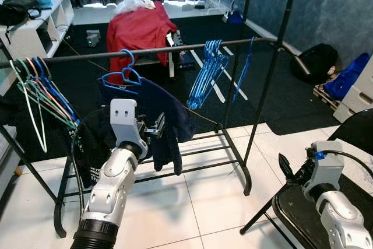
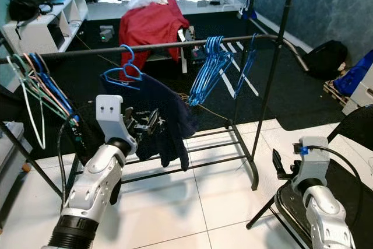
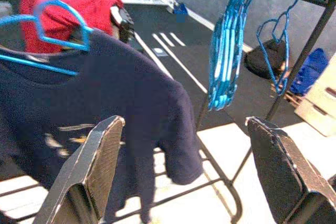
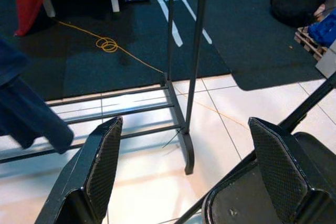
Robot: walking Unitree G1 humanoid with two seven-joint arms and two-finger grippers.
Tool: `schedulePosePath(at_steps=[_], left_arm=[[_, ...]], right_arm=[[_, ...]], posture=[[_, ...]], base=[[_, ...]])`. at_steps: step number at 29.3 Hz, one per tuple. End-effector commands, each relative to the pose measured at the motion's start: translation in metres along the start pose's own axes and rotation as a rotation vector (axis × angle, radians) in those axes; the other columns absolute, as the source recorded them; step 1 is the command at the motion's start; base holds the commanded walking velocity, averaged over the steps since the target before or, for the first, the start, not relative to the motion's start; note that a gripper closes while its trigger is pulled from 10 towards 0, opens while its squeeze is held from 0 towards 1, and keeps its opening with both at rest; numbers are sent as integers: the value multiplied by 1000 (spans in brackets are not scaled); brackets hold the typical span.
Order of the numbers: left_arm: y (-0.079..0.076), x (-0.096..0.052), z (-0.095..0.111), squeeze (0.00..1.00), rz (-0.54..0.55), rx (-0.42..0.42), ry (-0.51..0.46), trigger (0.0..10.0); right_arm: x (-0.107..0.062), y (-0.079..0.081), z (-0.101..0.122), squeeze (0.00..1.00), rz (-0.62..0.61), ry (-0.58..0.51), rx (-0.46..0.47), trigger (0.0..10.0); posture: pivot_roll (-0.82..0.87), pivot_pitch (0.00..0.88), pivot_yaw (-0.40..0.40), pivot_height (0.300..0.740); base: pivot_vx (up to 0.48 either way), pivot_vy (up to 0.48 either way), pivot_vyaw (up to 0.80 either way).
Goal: Hang hanger
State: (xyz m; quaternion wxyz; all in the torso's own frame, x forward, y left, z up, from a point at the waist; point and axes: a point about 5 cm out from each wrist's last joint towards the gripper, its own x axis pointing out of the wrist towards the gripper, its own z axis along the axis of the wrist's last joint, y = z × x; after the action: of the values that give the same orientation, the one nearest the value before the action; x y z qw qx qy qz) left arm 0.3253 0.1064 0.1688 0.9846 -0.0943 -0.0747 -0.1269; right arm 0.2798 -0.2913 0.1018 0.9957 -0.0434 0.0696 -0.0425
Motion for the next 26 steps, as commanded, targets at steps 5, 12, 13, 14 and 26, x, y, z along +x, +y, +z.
schedulePosePath(at_steps=[5,12,13,14,26], left_arm=[[-19,2,3,0,-40,-33,-1,10000],[-31,3,3,0,-38,-56,23,10000],[-32,4,4,0,-33,-56,30,10000],[-32,4,4,0,-33,-56,30,10000],[-32,9,-5,0,109,36,176,10000]], right_arm=[[2,1,1,0,6,-6,1,10000],[2,1,1,0,6,-6,-1,10000],[2,1,1,0,5,-6,-1,10000],[2,1,1,0,5,-6,-1,10000],[0,0,1,0,-2,-3,2,10000]], posture=[[-96,45,-9,740],[-98,40,-6,740],[-98,42,-6,740],[-98,42,-6,740],[-97,54,-3,740]], base=[[326,0,0],[326,0,0],[326,0,0],[326,0,0],[318,0,0]])
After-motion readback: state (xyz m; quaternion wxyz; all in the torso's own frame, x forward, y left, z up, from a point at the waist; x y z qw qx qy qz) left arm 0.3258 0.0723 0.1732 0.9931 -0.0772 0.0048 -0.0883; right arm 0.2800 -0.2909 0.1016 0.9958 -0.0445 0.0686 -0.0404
